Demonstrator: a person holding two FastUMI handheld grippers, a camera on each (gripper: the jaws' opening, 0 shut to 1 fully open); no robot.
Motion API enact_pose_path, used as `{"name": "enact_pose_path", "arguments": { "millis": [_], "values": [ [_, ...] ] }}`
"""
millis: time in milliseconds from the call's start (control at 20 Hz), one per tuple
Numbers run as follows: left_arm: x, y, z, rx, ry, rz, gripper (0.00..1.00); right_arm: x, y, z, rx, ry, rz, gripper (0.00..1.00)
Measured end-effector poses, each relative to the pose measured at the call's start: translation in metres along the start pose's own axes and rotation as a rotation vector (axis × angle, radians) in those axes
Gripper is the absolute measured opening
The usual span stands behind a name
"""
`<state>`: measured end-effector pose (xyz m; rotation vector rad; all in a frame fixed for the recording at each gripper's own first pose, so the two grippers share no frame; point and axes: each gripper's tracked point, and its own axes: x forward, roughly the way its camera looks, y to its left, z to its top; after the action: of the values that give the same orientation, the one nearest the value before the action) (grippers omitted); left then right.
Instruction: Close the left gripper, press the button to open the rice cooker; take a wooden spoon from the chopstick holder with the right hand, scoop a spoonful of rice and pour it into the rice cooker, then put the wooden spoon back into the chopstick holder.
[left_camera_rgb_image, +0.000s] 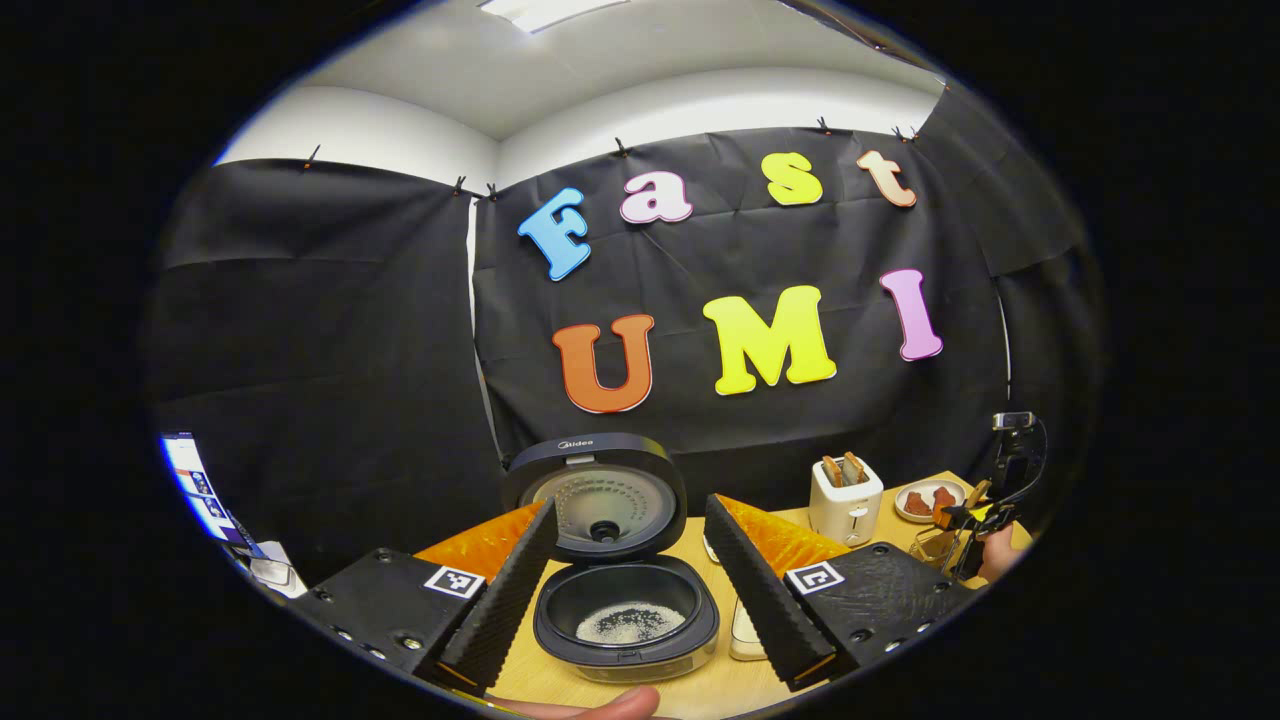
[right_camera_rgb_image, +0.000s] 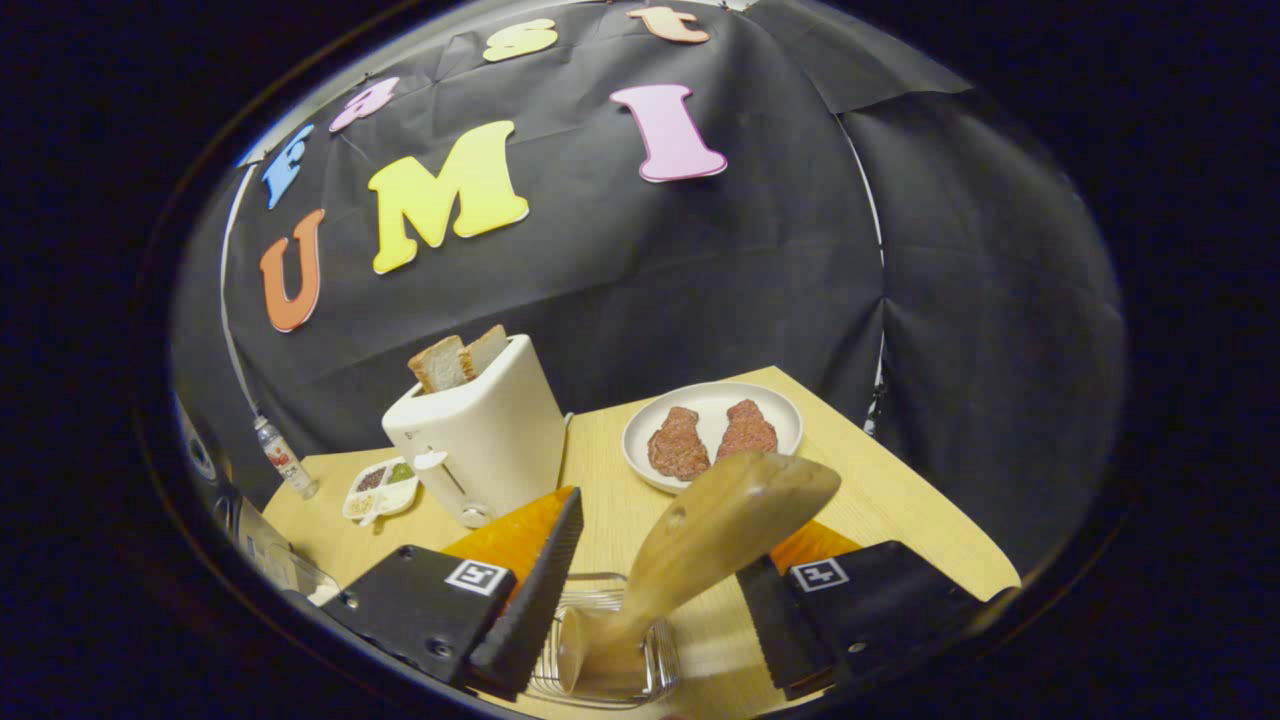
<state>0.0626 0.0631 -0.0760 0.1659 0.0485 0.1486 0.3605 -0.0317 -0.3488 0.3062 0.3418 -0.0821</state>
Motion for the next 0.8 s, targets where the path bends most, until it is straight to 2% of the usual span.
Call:
{"name": "enact_pose_path", "arguments": {
  "millis": [50, 150, 200, 300, 450, 600, 800],
  "values": [
    [0.001, 0.002, -0.001, 0.001, 0.005, 0.003, 0.94, 0.002, -0.001, 0.001, -0.007, -0.005, -0.006, 0.73],
    [0.004, 0.002, -0.003, -0.011, 0.009, 0.006, 0.94, 0.002, -0.003, 0.003, -0.027, -0.004, -0.011, 0.36],
    [0.005, 0.002, -0.005, -0.018, 0.014, 0.004, 0.94, 0.0, 0.008, 0.003, 0.0, 0.001, 0.026, 0.36],
    [0.007, 0.002, -0.006, -0.027, 0.019, 0.003, 0.94, -0.003, 0.015, 0.005, -0.016, 0.005, 0.037, 0.27],
    [0.006, 0.007, -0.002, -0.033, 0.015, 0.007, 0.94, -0.012, 0.027, 0.017, -0.055, -0.014, 0.043, 0.25],
    [0.005, 0.015, -0.004, -0.038, 0.016, 0.018, 0.94, -0.032, 0.045, 0.05, -0.143, -0.062, 0.044, 0.24],
    [0.003, 0.031, -0.012, -0.051, 0.028, 0.039, 0.94, -0.074, 0.091, 0.114, -0.311, -0.154, 0.055, 0.24]
  ]
}}
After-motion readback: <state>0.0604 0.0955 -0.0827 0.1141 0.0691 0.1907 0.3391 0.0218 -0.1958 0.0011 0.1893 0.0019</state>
